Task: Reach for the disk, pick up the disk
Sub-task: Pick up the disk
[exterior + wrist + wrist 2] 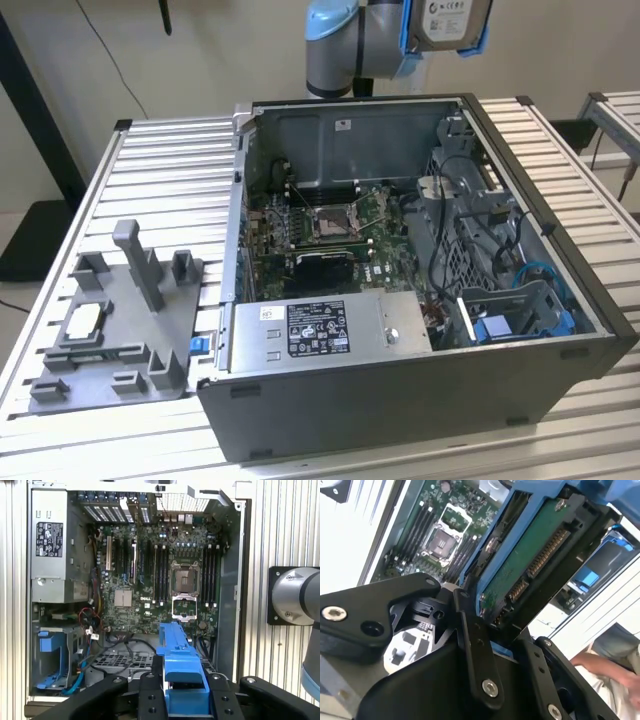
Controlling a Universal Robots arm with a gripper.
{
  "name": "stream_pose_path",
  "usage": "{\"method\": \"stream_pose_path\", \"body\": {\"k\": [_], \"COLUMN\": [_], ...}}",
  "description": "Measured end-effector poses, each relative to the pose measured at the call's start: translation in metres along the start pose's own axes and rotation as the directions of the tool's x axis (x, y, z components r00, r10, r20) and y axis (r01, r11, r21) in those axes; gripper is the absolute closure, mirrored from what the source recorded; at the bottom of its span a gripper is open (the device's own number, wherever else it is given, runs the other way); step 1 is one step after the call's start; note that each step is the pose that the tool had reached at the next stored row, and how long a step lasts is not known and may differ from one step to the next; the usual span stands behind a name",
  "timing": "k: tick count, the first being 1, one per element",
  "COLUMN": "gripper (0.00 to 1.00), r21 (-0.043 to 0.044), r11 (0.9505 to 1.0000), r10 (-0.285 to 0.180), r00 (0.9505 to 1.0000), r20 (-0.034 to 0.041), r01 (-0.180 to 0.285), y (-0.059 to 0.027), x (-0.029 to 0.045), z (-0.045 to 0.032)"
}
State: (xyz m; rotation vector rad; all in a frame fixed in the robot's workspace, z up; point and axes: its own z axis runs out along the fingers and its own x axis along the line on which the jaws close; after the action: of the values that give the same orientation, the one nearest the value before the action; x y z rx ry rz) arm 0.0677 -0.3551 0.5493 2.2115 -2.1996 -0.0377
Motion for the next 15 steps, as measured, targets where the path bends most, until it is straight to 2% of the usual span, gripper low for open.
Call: {"method": "stream_pose_path", "body": {"k": [15], "gripper": [1.0], "r21": [0.0], "r11": [1.0], "r10": [0.0], "r00": [1.0], "r20": [-0.0001], "r01": [0.0], "y": [-0.0304], "x": [0.0002], "z": [-0.001]}}
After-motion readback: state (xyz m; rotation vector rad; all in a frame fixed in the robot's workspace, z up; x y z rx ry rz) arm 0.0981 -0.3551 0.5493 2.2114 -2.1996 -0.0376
